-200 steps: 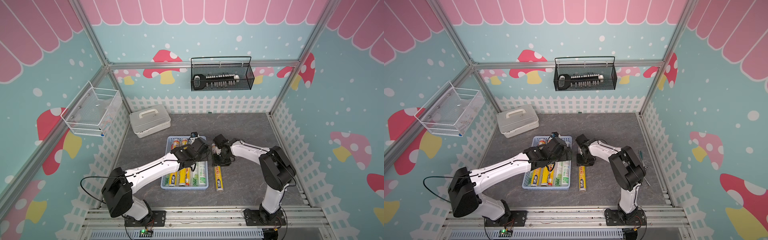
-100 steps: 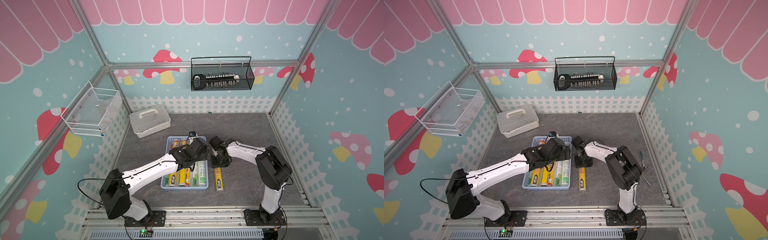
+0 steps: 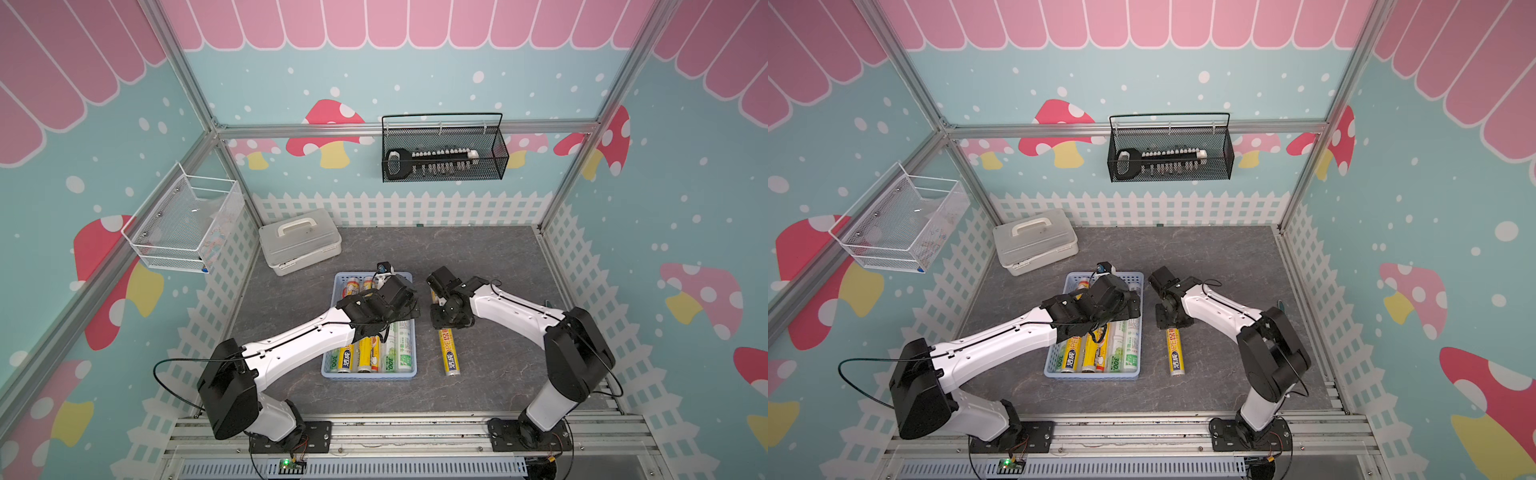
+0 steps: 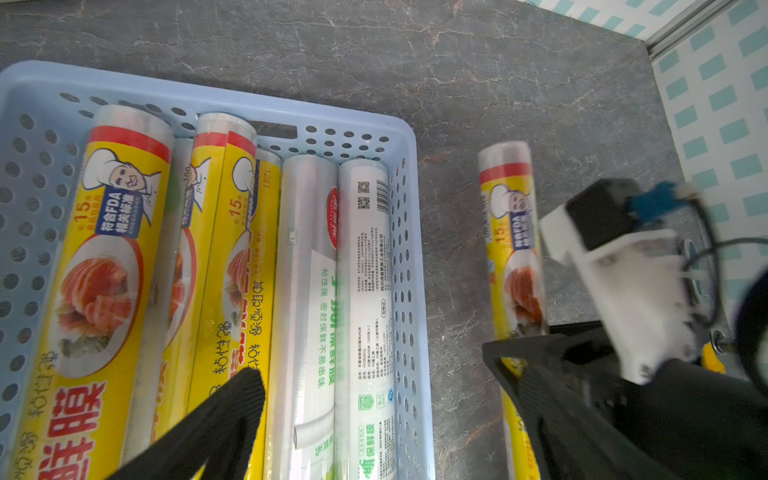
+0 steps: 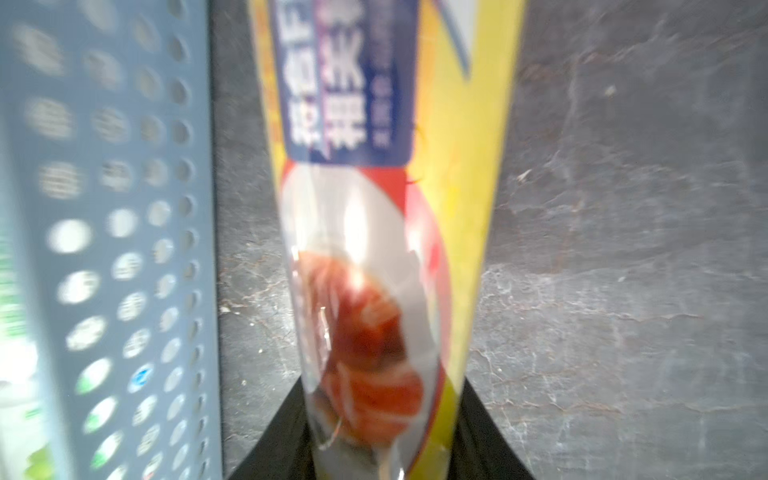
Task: Put the plastic wrap into the basket
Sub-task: Pick up the plastic wrap from the center of the board, then place the plastic wrap in the basket.
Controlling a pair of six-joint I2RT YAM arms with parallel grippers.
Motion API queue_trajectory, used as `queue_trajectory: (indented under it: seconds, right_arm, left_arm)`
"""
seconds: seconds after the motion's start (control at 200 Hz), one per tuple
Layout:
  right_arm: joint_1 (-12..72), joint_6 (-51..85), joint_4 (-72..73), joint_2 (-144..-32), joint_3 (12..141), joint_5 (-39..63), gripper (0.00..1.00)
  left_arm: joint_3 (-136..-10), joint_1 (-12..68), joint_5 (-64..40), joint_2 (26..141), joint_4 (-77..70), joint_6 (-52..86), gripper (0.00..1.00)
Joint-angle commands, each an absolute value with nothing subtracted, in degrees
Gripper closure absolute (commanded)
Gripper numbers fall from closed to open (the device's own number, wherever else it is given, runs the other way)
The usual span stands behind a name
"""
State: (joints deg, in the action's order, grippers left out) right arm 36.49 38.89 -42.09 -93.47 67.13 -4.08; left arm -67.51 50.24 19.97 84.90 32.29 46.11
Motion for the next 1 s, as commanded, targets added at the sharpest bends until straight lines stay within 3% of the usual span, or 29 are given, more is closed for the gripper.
queue_trajectory:
  seconds: [0.0,0.27,0.58,0.996]
  right_arm:
    - [36.7,40.1,-40.3,-87.3,65.2,-6.8,0.68]
    - [36.6,41.1,-34.2,-80.2,67.0,1.6,0.69]
    - [37.3,48.3,-24.0,-86.1,69.5,19.6,0.68]
    - [42.2,53.7,-19.5,-97.0,73.9,24.4,0.68]
  left_arm:
    - [-67.0,50.3,21.8,83.3,32.4,46.9,0.01]
    - [-65.5,50.2,26.3,79.9,32.3,47.4,0.01]
    - [-61.4,49.9,31.6,73.5,32.4,49.6,0.01]
    - [-56.9,49.2,32.8,68.5,32.5,51.5,0.01]
